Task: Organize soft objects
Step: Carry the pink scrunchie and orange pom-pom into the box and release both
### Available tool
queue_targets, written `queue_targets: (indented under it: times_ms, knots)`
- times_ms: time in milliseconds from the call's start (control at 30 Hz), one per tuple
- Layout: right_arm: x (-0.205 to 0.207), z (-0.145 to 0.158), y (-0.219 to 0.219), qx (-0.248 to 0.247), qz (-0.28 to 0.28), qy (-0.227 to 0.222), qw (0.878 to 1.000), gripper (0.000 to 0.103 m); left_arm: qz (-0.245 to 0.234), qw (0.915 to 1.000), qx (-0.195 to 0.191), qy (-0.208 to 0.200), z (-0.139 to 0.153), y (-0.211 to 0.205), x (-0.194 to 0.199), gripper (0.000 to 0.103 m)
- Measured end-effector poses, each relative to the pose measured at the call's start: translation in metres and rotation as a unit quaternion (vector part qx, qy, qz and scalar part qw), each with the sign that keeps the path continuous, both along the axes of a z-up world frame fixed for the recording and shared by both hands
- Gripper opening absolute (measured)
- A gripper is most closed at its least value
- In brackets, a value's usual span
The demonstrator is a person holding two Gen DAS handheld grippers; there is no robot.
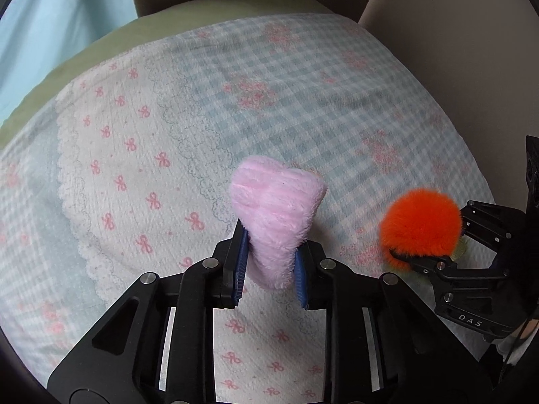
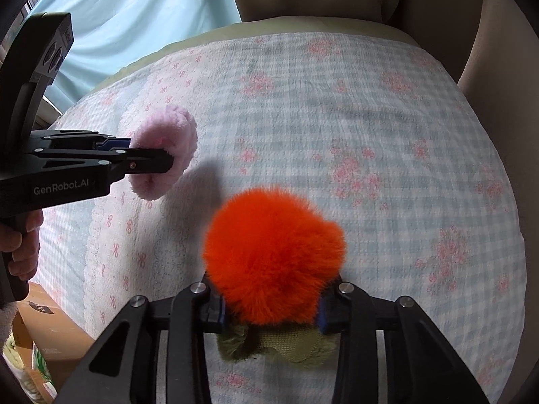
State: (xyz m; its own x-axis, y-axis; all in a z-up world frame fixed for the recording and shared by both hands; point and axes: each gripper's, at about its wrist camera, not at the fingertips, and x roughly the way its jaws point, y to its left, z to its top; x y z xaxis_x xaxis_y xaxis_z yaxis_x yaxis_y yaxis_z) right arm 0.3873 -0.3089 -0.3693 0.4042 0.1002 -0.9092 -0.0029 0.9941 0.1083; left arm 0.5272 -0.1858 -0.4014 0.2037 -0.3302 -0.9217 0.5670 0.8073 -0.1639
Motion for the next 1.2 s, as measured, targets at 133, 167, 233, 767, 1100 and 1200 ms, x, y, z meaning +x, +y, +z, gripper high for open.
queue_targets:
  times_ms: [133,167,233,767,1100,1200]
  knots:
    - [-0.004,0.018,0.0,0.004,-0.006,-0.012,1.0,0.034,0.013,0.9998,-0.008,-0.009,0.027,0.004,-0.012,0.021]
    - [-0.006,0.024,0.0,0.005,-0.007,-0.015,1.0,0.034,0.016,0.9997,-0.011,-0.012,0.035,0.005,-0.016,0.021]
    - [-0.01,0.038,0.001,0.006,-0.007,-0.022,1.0,0.034,0.025,0.9994,-0.016,-0.017,0.053,0.009,-0.025,0.021]
    - [-0.098,0.204,0.048,-0.001,0.006,-0.084,0.996,0.034,0.143,0.9847,-0.059,-0.079,0.217,0.082,-0.162,0.021]
    - [-0.16,0.265,0.123,-0.001,0.078,-0.107,0.991,0.034,0.235,0.9654,-0.054,-0.1,0.259,0.175,-0.261,0.021]
    - [-0.175,0.264,0.153,0.001,0.1,-0.104,0.99,0.034,0.258,0.9602,-0.05,-0.094,0.255,0.21,-0.284,0.021]
